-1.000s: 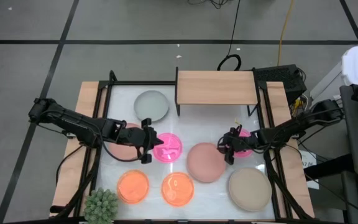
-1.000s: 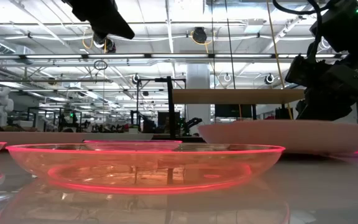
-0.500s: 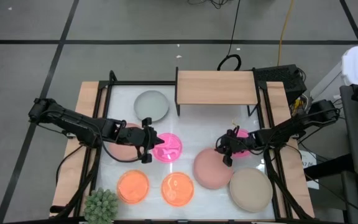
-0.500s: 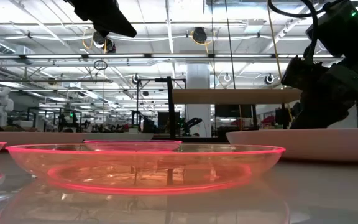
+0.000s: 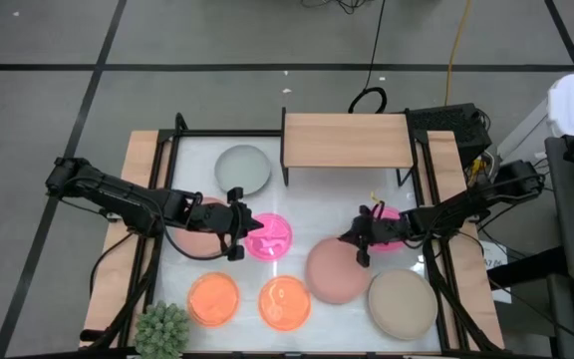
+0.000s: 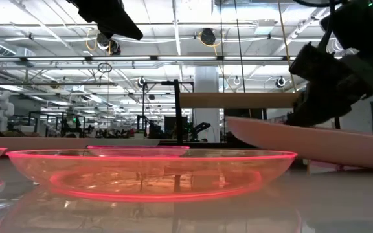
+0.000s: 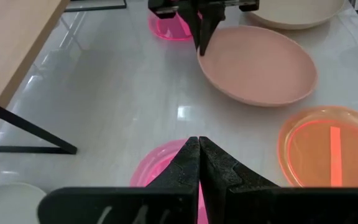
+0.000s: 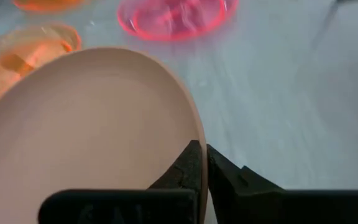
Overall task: Place and stack plates onto a shelf
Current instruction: Put the right dark pink plate on the shelf
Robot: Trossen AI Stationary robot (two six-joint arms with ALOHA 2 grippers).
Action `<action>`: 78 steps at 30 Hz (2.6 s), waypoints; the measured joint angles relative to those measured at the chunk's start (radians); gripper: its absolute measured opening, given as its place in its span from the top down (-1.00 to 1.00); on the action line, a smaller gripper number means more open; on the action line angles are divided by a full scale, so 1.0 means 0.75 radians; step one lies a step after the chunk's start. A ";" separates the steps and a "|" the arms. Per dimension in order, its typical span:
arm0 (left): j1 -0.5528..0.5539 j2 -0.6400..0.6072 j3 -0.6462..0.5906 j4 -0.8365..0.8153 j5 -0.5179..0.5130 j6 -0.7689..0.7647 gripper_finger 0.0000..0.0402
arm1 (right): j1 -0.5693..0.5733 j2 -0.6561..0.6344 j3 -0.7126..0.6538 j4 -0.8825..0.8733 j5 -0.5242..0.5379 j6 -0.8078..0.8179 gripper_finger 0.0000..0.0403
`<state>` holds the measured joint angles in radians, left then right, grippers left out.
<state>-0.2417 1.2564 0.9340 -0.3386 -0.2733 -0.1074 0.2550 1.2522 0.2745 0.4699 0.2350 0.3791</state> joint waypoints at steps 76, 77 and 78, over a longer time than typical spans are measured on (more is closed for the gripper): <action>0.174 0.000 0.000 0.090 -0.135 0.010 0.98 | -1.642 -0.224 0.980 -1.130 -0.173 -0.639 1.00; 0.174 0.000 0.000 0.090 -0.130 0.010 0.98 | -1.659 -0.224 0.980 -1.145 -0.174 -0.646 1.00; 0.174 0.000 0.000 0.090 -0.125 0.010 0.98 | -1.676 -0.224 0.980 -1.161 -0.175 -0.652 1.00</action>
<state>-0.1108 1.2564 0.9340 -0.2714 -0.3672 -0.0998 -1.0018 1.0842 1.0092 -0.4009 0.1036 -0.1097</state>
